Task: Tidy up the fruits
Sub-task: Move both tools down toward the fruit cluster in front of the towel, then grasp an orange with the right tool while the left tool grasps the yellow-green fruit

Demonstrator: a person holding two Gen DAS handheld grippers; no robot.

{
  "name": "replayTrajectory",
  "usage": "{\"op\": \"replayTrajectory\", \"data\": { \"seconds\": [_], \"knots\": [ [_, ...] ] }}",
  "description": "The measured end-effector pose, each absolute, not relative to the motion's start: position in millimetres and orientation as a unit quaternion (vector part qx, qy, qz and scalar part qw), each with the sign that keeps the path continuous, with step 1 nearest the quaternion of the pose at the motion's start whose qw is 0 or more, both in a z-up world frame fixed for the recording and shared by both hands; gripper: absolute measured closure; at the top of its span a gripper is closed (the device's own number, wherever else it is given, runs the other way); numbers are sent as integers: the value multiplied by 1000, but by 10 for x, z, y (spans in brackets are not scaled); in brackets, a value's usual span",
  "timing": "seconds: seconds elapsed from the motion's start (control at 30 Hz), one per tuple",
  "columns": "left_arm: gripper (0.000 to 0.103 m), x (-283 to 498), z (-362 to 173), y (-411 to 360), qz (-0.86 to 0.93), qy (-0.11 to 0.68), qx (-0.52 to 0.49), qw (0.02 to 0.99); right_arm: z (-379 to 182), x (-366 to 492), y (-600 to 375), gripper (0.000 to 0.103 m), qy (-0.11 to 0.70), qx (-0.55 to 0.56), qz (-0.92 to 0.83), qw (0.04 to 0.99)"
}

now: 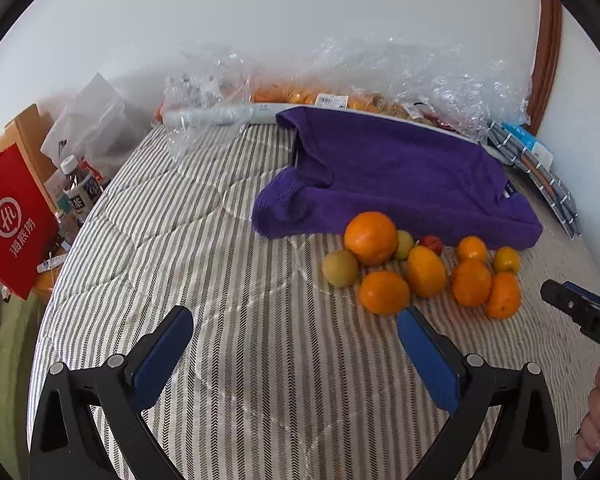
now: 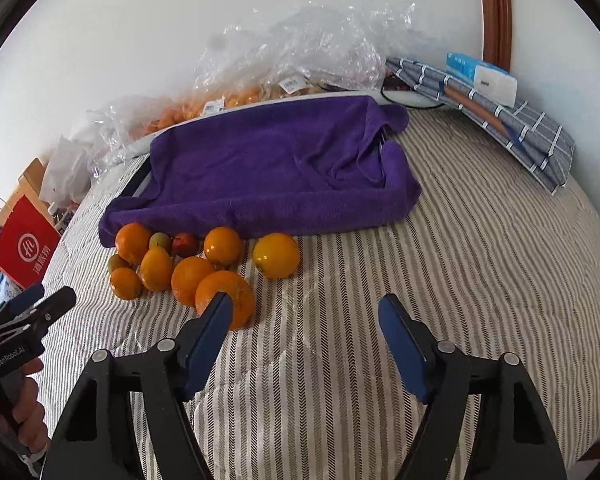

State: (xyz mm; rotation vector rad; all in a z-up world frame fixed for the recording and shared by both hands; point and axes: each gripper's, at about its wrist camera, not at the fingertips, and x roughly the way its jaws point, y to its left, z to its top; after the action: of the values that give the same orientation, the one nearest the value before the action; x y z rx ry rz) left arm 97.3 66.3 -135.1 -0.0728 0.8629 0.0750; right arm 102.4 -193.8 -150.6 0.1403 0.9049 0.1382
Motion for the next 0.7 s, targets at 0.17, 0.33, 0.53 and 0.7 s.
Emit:
{"op": "replayTrajectory", "data": {
  "seconds": [0.17,0.33,0.53,0.7],
  "knots": [
    [10,1032,-1570,755,40,433,-39,900,-1667,1170,-1879,45,447,77,88,887],
    [11,1078,-1684,747,33,441,-40,896,-1715,1280,-1827,56,438,75,95,891],
    [14,1107,-1692,737,31,437,-34,898,-1764,1452,-1811,61,439,83,110,888],
    [15,1138,-1678,781,21,433,-51,900,-1814,1583,-1774,62,438,89,124,886]
  ]
}}
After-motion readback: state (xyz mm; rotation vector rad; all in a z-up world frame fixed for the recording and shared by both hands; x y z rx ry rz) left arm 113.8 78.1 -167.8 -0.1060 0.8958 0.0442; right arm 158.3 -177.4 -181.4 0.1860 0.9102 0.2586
